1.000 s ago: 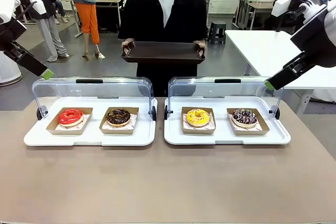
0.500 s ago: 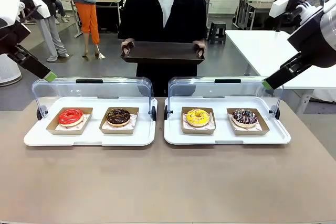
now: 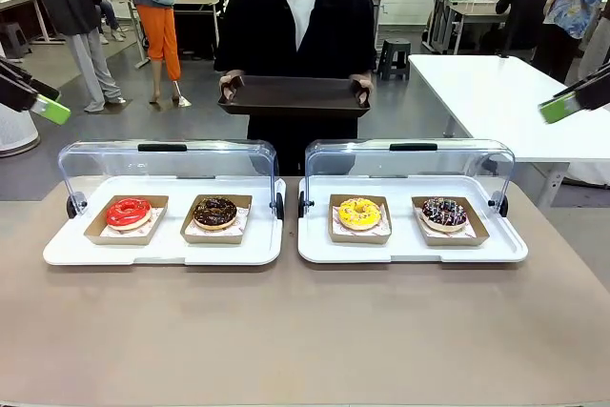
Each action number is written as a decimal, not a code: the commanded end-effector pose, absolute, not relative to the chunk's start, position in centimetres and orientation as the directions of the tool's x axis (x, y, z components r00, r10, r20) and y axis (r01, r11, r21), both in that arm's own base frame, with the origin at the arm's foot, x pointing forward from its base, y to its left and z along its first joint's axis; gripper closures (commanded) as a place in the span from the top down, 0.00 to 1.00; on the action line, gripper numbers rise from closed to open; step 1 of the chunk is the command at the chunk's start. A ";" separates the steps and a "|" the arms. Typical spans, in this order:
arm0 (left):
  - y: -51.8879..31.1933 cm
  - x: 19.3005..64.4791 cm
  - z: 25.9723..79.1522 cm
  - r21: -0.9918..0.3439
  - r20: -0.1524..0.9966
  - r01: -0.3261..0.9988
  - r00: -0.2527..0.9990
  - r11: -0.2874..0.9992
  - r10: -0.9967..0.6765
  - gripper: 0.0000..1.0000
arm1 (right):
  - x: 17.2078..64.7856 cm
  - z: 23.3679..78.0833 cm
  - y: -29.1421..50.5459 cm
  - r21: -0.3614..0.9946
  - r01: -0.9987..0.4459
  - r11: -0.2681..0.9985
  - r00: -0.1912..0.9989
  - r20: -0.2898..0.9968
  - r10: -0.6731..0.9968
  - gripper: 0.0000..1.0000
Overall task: Provide the desired donut to the person.
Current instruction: Pick up and lift the Paper togo box containing the Donut pointed at by the person.
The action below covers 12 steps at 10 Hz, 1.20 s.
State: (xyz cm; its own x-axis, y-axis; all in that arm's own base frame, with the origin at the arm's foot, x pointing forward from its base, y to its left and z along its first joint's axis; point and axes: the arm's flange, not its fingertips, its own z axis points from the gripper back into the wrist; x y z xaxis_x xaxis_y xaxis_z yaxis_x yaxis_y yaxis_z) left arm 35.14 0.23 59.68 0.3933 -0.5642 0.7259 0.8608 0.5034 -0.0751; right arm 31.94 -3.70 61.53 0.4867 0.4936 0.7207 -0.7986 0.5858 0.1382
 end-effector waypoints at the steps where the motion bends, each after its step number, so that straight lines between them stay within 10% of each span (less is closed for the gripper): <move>1: 3.0 36.7 60.9 -0.196 0.736 0.910 0.383 0.365 -0.559 1.00 | 33.3 62.6 -5.8 0.186 -0.881 0.435 0.415 0.744 0.523 1.00; 12: 13.6 38.6 54.7 -0.146 0.933 0.934 0.239 0.325 -0.269 1.00 | 35.1 53.2 -18.7 0.130 -0.970 0.206 0.183 0.947 0.264 1.00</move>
State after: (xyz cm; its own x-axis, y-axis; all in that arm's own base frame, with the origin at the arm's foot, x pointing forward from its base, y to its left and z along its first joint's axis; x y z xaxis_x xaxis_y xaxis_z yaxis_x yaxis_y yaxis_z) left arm 38.74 13.14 54.71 0.2684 -0.2812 0.9213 0.9302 0.3241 -0.1721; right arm 34.28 -18.25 52.75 0.1819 0.2528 0.9503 -0.9661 0.2262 0.1247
